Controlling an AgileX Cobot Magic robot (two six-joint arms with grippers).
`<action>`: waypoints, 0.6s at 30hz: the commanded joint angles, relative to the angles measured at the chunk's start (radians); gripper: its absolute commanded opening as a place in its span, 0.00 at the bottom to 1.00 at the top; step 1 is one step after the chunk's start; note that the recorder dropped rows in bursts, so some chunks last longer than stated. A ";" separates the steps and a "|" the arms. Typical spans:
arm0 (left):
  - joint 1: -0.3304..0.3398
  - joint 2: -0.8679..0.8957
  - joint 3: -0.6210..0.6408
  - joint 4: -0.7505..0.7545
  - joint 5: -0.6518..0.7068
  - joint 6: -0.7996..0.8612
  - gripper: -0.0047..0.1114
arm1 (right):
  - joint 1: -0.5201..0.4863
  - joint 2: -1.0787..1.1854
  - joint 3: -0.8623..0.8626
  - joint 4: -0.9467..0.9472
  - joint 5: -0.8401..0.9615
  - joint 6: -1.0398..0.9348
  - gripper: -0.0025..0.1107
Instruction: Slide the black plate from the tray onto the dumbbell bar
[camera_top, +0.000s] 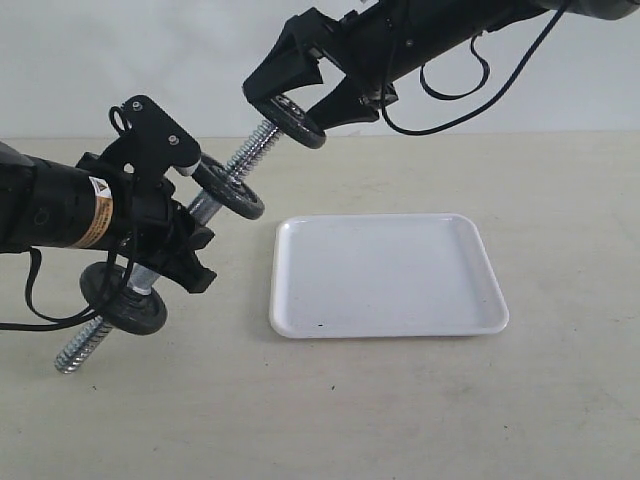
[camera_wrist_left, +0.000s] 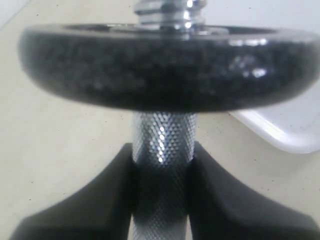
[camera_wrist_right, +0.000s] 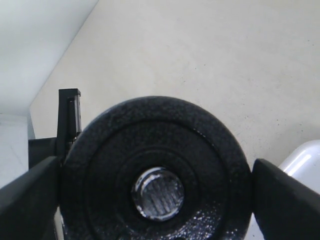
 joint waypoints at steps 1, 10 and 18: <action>-0.010 -0.069 -0.060 -0.012 -0.014 -0.009 0.08 | 0.030 0.001 -0.005 0.018 0.052 -0.002 0.56; -0.010 -0.069 -0.060 -0.012 -0.012 -0.009 0.08 | 0.030 0.001 -0.005 0.018 0.052 0.001 0.64; -0.010 -0.069 -0.060 -0.012 -0.012 -0.009 0.08 | 0.030 0.001 -0.005 0.020 0.052 0.001 0.65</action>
